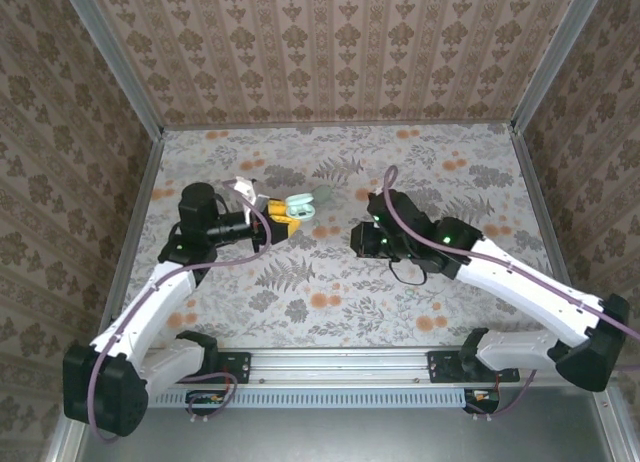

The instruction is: Insert the wireless bluetooth earbuds into the charging case

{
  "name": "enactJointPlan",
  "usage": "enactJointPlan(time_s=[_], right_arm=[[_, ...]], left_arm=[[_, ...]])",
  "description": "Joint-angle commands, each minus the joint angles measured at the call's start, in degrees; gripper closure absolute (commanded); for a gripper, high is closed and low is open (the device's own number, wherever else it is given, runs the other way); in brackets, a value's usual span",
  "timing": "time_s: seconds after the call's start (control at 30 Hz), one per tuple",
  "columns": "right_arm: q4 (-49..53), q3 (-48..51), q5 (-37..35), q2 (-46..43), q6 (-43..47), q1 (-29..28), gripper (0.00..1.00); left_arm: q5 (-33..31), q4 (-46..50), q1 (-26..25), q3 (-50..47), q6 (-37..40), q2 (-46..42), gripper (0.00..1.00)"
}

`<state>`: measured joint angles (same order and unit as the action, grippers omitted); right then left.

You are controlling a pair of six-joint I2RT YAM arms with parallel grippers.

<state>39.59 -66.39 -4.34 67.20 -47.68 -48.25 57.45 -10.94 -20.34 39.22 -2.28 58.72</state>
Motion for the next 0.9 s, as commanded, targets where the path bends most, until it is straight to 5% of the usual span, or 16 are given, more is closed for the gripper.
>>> enactJointPlan(time_s=[0.0, 0.87], right_arm=[[4.2, -1.3, -1.6, -1.8, 0.8, 0.0, 0.86], [-2.1, -19.9, 6.4, 12.2, 2.2, -1.9, 0.88]], left_arm=[[-2.3, -6.2, -1.4, -1.3, 1.3, 0.4, 0.95], [-6.1, -8.8, -4.6, -2.6, 3.1, 1.2, 0.95]])
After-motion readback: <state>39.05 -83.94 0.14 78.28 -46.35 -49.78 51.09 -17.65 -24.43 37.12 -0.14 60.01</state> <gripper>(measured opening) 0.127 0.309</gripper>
